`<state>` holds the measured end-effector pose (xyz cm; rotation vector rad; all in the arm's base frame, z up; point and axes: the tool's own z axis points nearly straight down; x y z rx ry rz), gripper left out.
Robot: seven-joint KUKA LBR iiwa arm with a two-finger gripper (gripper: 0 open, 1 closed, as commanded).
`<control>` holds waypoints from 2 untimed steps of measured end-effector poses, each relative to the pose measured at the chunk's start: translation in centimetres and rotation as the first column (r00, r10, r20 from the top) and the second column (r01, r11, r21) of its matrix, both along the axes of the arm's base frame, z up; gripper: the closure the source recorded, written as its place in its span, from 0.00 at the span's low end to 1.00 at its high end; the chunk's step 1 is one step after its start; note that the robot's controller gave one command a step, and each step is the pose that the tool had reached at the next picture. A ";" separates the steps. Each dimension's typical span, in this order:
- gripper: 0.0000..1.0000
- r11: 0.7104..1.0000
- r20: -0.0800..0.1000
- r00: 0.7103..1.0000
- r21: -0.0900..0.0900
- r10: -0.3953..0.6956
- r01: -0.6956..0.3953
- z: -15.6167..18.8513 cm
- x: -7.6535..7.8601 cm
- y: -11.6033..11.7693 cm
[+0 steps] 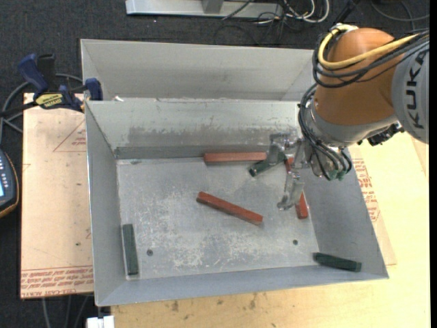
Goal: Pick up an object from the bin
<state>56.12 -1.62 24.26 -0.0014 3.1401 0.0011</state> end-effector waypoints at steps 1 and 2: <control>0.00 0.997 -0.005 0.997 0.001 0.079 -0.079 -16.0 4.8 1.5; 1.00 0.997 -0.001 0.997 0.000 0.078 -0.078 -15.6 4.9 1.5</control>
Offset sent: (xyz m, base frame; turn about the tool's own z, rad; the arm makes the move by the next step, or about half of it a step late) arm 0.0483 0.0145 -0.1556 -0.0800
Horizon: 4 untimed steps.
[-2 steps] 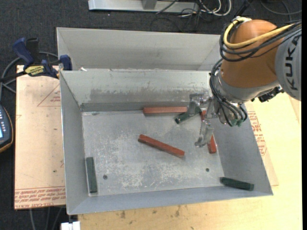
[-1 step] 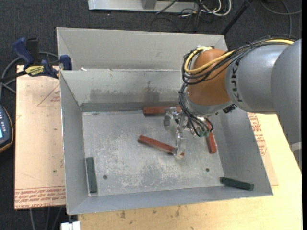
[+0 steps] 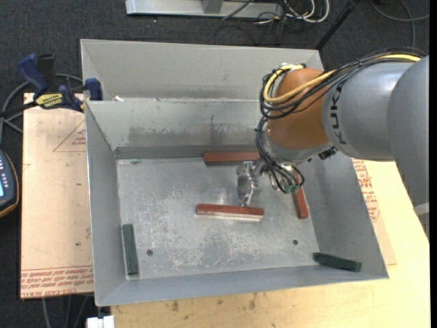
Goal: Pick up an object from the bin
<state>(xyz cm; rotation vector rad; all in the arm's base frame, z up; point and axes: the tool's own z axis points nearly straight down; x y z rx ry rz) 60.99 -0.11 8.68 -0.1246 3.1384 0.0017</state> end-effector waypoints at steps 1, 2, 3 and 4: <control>0.00 1.000 0.000 1.000 0.000 0.000 0.000 0.0 0.0 0.0; 0.00 0.993 -0.007 0.993 0.001 -0.122 0.122 -1.8 -8.3 6.2; 0.00 0.972 0.009 0.972 0.003 -0.234 0.234 2.4 0.4 6.6; 0.00 0.996 0.000 0.996 0.001 -0.087 0.087 -1.6 -4.1 6.7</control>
Offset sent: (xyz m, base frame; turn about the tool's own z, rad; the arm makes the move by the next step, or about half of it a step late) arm 0.0000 0.0000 0.0000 0.0000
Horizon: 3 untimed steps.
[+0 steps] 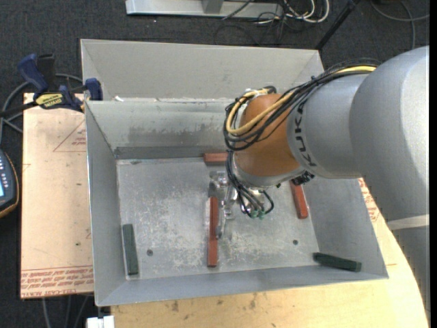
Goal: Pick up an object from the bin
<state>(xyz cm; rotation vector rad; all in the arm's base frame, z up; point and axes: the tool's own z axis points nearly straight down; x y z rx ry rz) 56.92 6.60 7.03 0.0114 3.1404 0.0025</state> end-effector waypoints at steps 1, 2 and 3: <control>0.00 1.000 0.009 1.000 0.001 -0.005 0.005 2.6 5.6 1.9; 0.00 0.987 -0.002 0.987 -0.001 0.164 -0.164 1.9 -0.4 1.0; 0.00 0.949 -0.004 0.949 0.002 0.316 -0.316 -0.1 -6.3 5.7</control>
Offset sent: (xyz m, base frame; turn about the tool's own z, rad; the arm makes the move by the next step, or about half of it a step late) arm 0.0528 0.0171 0.0237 0.0079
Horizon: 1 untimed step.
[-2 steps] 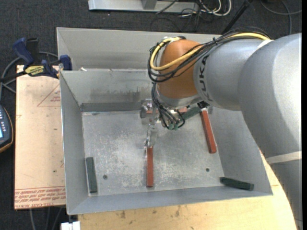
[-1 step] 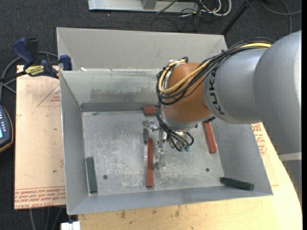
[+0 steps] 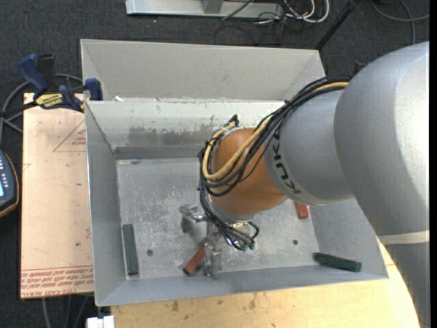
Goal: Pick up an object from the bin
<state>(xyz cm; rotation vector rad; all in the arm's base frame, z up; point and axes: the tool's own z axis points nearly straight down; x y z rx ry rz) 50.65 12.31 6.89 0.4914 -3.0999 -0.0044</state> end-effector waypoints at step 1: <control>1.00 1.000 0.004 1.000 -0.001 -0.003 0.003 0.1 0.2 -0.2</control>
Offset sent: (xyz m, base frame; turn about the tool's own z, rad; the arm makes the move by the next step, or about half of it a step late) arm 0.0000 0.0000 0.0000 0.0000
